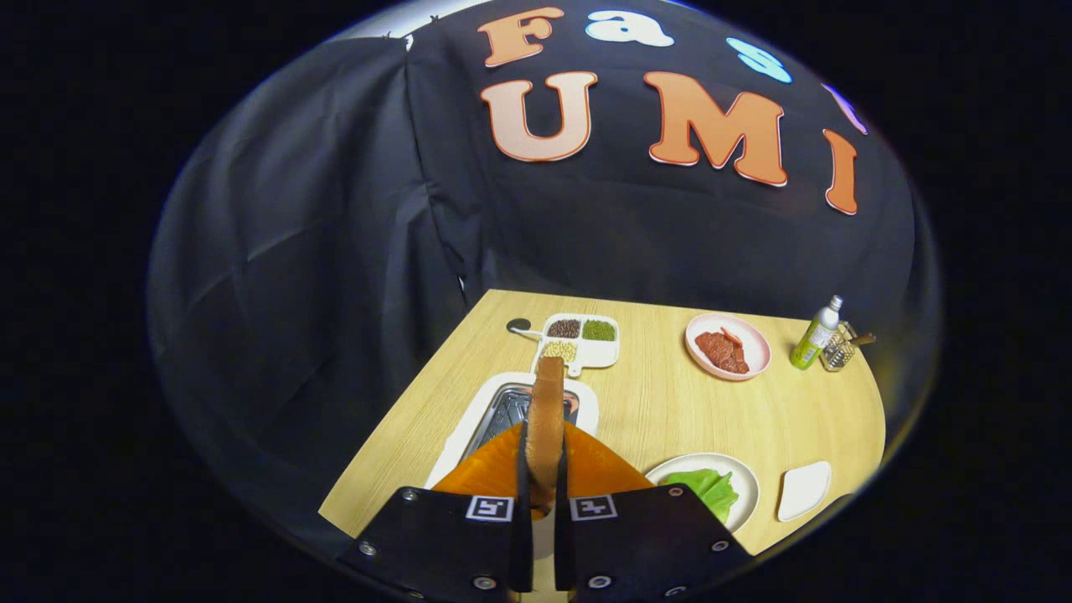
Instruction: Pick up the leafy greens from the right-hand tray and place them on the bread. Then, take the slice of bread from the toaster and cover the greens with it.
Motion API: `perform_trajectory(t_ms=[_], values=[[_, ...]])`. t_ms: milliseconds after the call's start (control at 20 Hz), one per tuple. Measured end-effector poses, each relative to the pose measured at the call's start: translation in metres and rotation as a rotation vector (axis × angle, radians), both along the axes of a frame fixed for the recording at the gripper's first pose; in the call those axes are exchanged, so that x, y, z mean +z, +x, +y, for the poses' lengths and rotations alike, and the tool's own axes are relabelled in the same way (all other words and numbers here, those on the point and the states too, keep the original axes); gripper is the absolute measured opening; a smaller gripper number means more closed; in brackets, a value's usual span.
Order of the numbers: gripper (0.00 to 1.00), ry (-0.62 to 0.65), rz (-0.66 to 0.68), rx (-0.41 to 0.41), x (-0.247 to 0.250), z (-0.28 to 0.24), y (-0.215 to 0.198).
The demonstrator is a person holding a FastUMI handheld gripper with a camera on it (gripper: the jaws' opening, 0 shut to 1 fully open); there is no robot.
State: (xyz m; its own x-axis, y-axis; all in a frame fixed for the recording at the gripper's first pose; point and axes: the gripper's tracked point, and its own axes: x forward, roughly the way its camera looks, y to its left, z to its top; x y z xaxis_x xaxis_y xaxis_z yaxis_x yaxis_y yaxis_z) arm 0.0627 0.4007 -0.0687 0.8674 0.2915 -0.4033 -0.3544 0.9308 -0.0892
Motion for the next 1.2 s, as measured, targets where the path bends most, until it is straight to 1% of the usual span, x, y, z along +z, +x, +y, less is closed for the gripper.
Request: perform_trajectory(t_ms=[250, 450, 750, 900, 1200], values=[[0.10, 0.053, -0.028, 0.005, 0.024, -0.017, -0.005], [0.10, 0.044, -0.045, -0.018, 0.027, -0.043, -0.005], [0.10, 0.057, -0.024, -0.034, 0.020, -0.079, -0.006], [0.10, 0.073, -0.002, -0.026, 0.015, -0.093, -0.008], [0.10, 0.066, 0.047, -0.003, -0.012, -0.126, -0.002]])
